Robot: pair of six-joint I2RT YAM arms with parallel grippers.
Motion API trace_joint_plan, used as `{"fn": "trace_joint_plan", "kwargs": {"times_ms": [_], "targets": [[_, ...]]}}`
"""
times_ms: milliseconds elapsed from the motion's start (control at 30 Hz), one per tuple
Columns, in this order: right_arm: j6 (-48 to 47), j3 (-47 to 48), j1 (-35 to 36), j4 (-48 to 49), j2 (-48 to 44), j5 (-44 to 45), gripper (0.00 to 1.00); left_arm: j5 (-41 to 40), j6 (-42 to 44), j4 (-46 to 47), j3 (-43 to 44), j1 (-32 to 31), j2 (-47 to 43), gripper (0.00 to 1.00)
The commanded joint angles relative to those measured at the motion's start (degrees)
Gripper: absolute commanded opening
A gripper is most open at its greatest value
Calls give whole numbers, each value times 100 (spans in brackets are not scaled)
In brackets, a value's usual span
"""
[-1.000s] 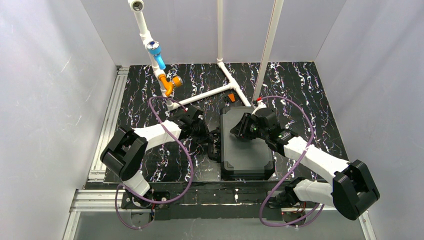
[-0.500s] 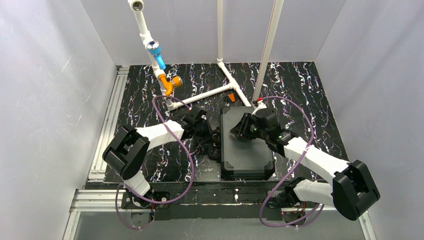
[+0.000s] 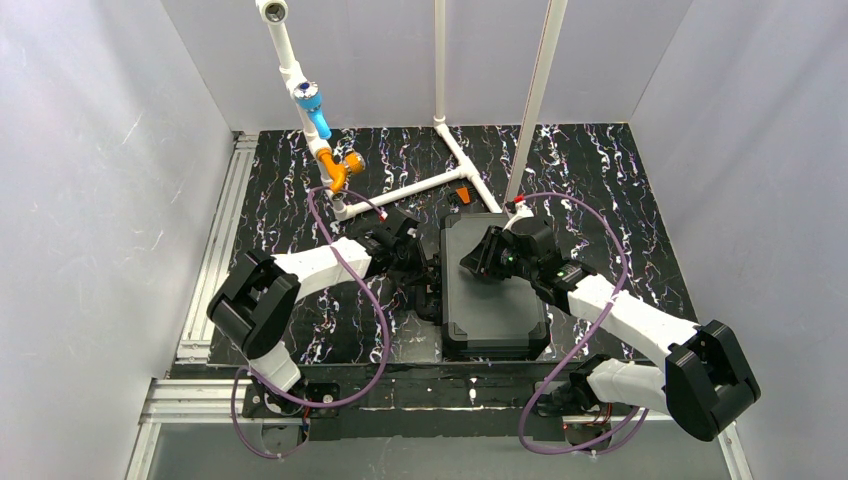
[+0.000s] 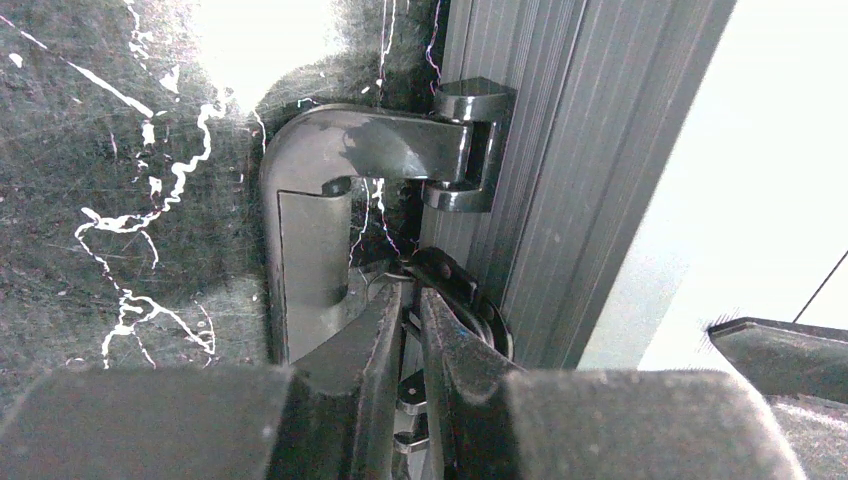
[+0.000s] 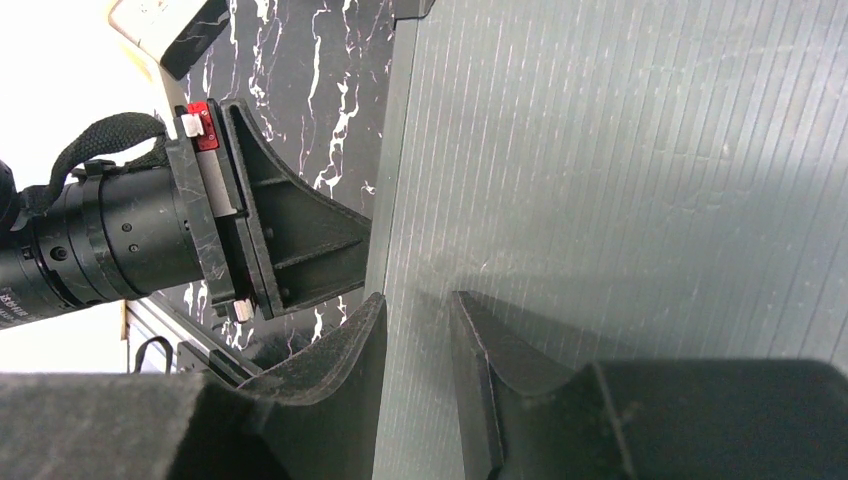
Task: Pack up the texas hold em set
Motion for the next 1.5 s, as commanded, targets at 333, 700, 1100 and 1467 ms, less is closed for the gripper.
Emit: {"fn": "trace_joint_plan", "kwargs": {"times_ms": [333, 700, 1100, 1467], "targets": [[-333, -648, 25, -1895, 476, 346, 39, 37, -157, -210, 435, -327, -577, 13], [-334, -625, 24, -1860, 516, 334, 39, -20, -216, -371, 681, -512, -545, 13], [-354, -634, 27, -1854, 529, 333, 39, -77, -157, -404, 979, -728, -380, 13], [-366, -668, 27, -1864, 501, 338, 39, -376, 27, -860, 1007, -746, -587, 13]]}}
